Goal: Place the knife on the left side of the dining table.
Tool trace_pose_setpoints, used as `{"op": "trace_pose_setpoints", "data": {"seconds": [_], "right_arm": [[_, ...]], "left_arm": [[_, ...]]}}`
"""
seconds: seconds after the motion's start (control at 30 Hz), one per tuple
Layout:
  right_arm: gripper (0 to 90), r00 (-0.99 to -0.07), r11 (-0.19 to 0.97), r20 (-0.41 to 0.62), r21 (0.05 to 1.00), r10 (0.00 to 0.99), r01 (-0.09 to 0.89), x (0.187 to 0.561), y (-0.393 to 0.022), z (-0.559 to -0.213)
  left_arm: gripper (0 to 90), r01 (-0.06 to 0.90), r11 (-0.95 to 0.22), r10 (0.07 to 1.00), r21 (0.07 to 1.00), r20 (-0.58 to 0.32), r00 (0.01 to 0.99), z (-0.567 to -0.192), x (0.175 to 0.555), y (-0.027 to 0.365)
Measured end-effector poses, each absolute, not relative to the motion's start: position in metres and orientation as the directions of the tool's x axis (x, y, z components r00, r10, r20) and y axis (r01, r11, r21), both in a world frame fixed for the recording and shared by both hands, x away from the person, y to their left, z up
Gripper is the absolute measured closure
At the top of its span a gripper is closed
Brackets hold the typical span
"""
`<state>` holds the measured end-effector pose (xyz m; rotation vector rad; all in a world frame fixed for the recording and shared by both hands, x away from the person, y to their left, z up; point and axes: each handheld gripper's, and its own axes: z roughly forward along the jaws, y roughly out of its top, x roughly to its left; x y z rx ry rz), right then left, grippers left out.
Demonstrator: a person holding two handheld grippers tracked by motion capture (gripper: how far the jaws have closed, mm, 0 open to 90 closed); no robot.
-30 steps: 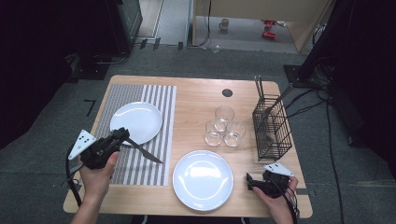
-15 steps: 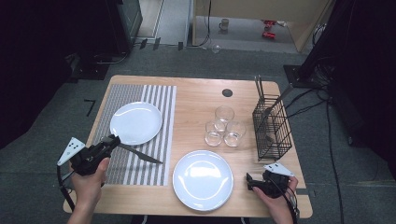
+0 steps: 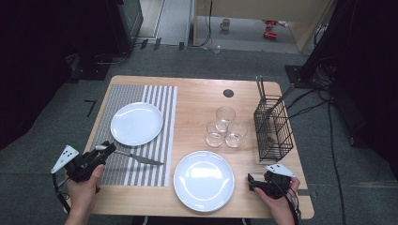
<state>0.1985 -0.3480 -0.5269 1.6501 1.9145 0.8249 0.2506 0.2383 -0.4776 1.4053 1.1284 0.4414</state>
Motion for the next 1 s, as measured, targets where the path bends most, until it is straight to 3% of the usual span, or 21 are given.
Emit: {"op": "trace_pose_setpoints", "data": {"seconds": [1.0], "right_arm": [[0.0, -0.15, 0.086, 0.028, 0.709, 0.988, 0.7, 0.199, -0.348, -0.527]], "left_arm": [[56.1, 0.479, 0.218, 0.818, 0.85, -0.427, 0.386, -0.504, 0.257, 0.259]]}}
